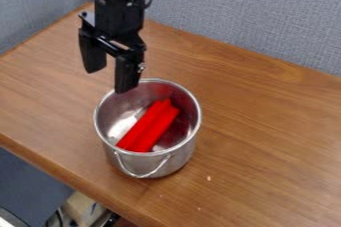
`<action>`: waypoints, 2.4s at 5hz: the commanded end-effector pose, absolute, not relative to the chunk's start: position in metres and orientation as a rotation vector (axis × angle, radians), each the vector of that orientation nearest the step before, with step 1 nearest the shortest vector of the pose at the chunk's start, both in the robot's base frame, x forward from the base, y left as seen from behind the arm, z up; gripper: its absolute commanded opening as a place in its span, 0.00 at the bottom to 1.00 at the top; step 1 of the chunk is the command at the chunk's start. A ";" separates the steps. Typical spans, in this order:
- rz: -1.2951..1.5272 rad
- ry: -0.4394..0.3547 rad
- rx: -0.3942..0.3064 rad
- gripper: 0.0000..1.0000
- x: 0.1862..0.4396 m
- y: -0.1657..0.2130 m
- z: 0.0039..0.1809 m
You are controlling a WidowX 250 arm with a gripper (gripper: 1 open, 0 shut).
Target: Move the red object from the metal pot to the table
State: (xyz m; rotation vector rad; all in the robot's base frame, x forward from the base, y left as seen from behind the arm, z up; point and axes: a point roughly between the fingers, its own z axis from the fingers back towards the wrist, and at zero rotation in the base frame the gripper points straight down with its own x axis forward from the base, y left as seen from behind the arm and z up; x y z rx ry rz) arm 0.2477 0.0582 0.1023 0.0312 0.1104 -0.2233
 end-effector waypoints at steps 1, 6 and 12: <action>-0.198 0.041 0.060 1.00 0.242 0.068 0.119; -0.297 -0.001 0.061 1.00 0.240 0.061 0.124; -0.395 -0.006 -0.002 1.00 0.260 0.040 0.073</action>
